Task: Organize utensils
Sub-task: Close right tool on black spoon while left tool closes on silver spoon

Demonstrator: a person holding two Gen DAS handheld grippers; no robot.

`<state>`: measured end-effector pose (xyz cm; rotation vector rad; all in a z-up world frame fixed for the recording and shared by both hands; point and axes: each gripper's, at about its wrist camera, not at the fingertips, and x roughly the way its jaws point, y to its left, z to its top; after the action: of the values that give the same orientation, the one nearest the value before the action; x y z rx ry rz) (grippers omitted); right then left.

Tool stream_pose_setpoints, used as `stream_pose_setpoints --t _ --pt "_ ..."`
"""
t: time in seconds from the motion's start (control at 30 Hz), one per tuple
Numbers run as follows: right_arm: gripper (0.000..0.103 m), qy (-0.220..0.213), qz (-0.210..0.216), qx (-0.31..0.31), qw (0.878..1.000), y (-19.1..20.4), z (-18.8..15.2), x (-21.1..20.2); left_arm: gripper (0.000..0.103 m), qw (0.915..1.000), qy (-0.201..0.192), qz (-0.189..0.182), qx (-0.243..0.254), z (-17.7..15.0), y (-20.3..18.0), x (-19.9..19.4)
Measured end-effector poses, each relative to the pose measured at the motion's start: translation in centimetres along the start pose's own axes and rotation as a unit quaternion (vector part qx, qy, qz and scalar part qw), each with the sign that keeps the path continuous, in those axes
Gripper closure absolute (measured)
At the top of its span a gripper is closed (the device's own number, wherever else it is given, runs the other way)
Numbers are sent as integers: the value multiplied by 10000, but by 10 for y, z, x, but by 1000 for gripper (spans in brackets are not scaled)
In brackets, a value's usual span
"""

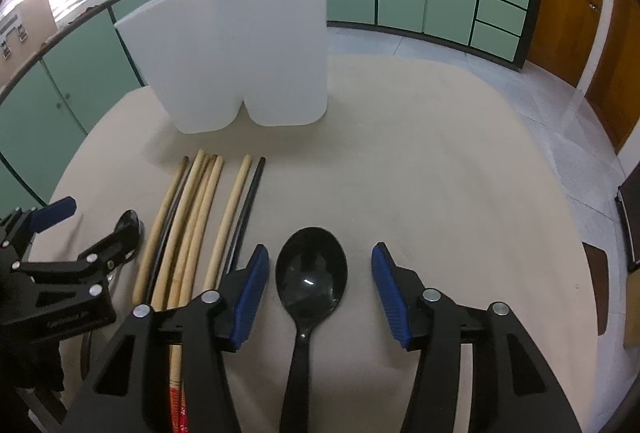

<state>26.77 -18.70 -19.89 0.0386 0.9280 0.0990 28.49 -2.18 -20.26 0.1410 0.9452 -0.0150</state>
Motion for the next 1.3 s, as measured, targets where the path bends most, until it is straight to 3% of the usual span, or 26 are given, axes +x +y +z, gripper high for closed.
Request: stream_pose_setpoints --t 0.2,0.43,0.73,1.07,1.3 --pt "63 -5 -46 -116 9999 -2 -2 -2 5 9999 32 -106 -119 -3 8 1" --pt "60 -19 41 10 10000 -8 -5 -6 5 9993 -37 -294 -226 -7 11 -12" --pt "59 15 161 47 9999 -13 -2 -6 5 9997 195 136 -86 0 -6 -1" --pt "52 162 25 -131 9998 -2 0 -5 5 9988 357 -100 -308 -1 9 0" --pt "50 166 24 -101 9998 -1 0 -5 5 9993 322 71 -202 2 -2 -6"
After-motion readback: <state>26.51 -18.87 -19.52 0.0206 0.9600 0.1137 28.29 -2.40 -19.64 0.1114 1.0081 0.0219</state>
